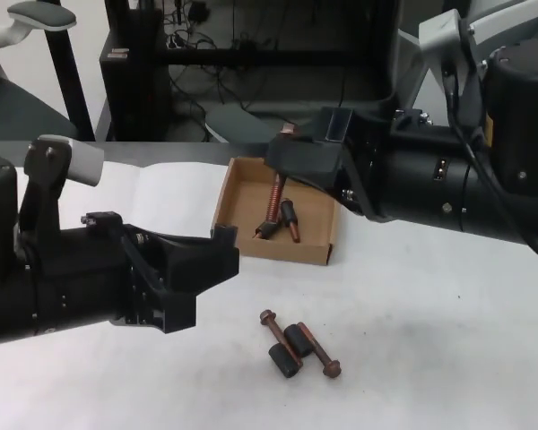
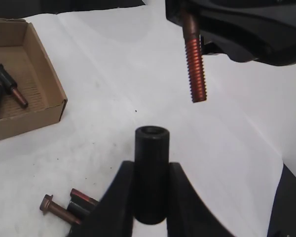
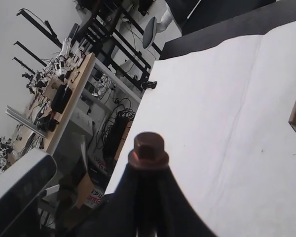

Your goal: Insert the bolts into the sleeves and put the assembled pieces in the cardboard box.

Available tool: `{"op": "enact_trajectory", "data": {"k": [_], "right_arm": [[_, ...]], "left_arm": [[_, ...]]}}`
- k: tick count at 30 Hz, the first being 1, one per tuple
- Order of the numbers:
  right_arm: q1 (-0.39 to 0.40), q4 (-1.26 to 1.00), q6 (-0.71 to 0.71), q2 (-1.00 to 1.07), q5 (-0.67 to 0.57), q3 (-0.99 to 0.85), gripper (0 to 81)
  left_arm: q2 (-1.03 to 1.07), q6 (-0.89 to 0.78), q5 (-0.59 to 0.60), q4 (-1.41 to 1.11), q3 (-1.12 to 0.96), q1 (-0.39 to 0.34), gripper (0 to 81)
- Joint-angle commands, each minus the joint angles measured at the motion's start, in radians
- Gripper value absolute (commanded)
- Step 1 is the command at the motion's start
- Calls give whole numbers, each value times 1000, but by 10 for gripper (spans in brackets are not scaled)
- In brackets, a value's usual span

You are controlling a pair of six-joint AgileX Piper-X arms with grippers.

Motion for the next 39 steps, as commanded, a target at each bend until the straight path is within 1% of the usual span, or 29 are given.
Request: {"op": "enact_trajectory", "data": {"k": [1, 12, 19, 31, 34, 39], "right_arm": [[2, -28, 6, -3, -3, -1, 6], [2, -28, -5, -3, -31, -1, 6], [2, -28, -5, -3, -46, -1, 6], [2, -50, -5, -3, -57, -6, 6], [0, -48, -34, -3, -57, -6, 6], [0, -47, -37, 1, -57, -6, 6]], "left_arm": [[-10, -2, 20, -20, -2, -13, 17], [-10, -18, 20, -27, -2, -62, 17], [-10, -49, 20, -105, -4, -62, 17], [0, -61, 20, -67, -4, -64, 17], [9, -61, 20, -51, -4, -64, 17], [10, -59, 20, -58, -4, -64, 17]]}}
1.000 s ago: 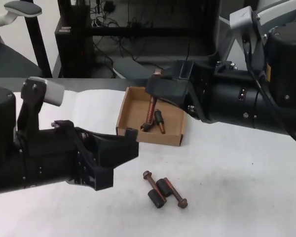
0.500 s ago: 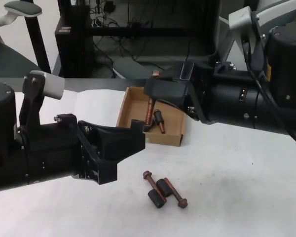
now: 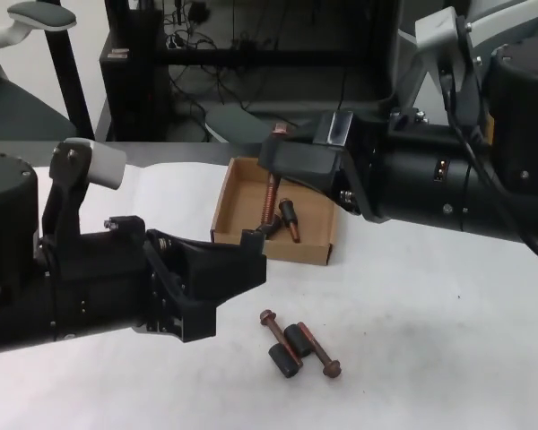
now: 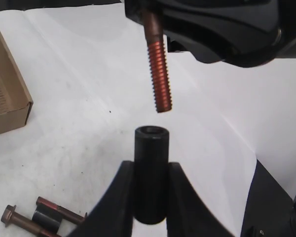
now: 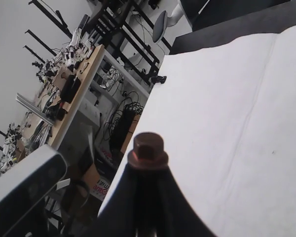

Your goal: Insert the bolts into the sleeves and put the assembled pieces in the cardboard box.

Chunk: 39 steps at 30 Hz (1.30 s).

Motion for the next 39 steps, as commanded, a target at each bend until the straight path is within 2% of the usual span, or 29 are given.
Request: {"op": "enact_trajectory", "data": {"k": [1, 17, 34, 39], "right_arm": [[-1, -24, -15, -2, -8, -8, 6], [1, -37, -91, 40, -15, -14, 6], [1, -79, -89, 40, -28, -15, 6], [3, -79, -89, 40, -71, -15, 6]], "left_arm": [[1, 1, 8, -7, -4, -4, 17], [1, -8, 22, -12, -4, -4, 17], [1, -8, 22, -12, -4, -4, 17], [1, -8, 22, -12, -4, -4, 17]]}}
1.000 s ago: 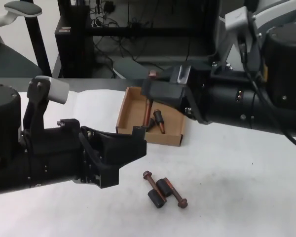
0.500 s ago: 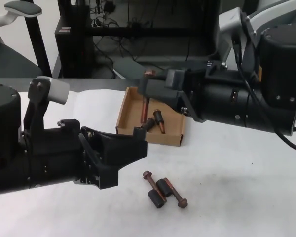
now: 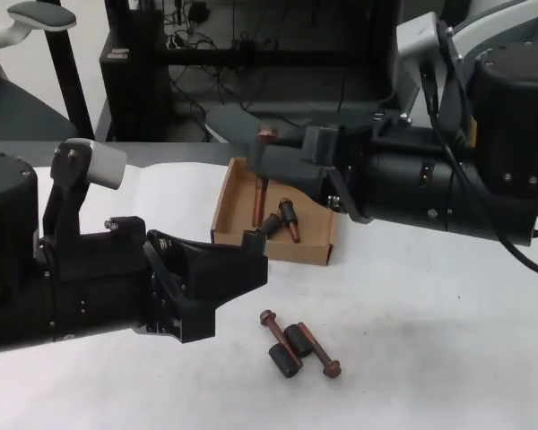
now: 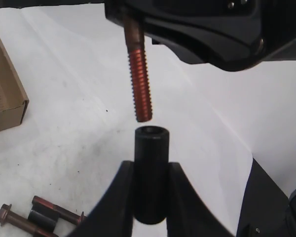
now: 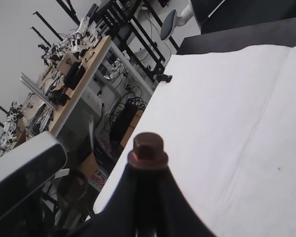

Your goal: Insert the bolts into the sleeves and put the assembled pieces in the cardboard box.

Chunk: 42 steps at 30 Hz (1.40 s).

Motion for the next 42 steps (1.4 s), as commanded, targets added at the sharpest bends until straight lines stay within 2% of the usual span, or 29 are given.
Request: {"op": "enact_trajectory", "data": {"k": [1, 11, 21, 32, 42], "right_arm": [[3, -20, -7, -3, -26, -13, 6], [8, -20, 8, -12, -54, -13, 6], [38, -13, -37, -12, -63, -13, 6], [45, -13, -64, -12, -7, -13, 6], [81, -13, -152, -12, 14, -13, 6]], "left_arm": [[-1, -3, 8, -12, -4, -4, 17], [-1, -3, 1, -12, -4, -4, 17], [-1, -3, -17, -12, -4, -1, 17], [-1, -3, -64, -12, -4, -1, 17], [-1, -3, -62, -12, -4, -1, 17]]}}
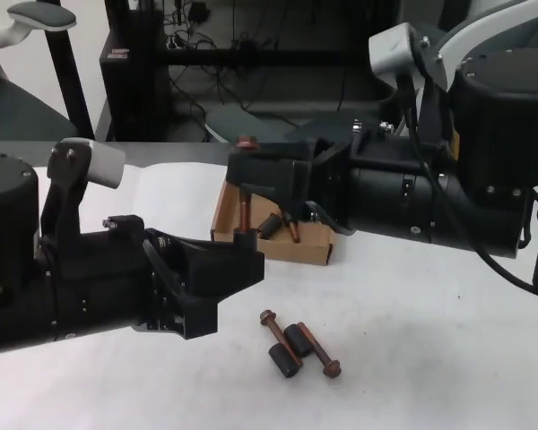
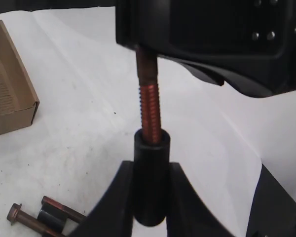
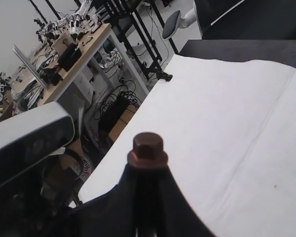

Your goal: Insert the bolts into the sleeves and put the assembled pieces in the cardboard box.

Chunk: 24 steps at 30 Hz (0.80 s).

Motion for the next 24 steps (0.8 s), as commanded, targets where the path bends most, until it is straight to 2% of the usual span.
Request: {"op": "enact_trajectory", "data": {"k": [1, 24], "right_arm": [[18, -13, -18, -12, -33, -10, 6], [23, 160, -39, -102, -42, -10, 6]], "left_arm": [[-1, -3, -19, -14, -4, -1, 17], [-1, 45, -25, -14, -4, -1, 17]]}}
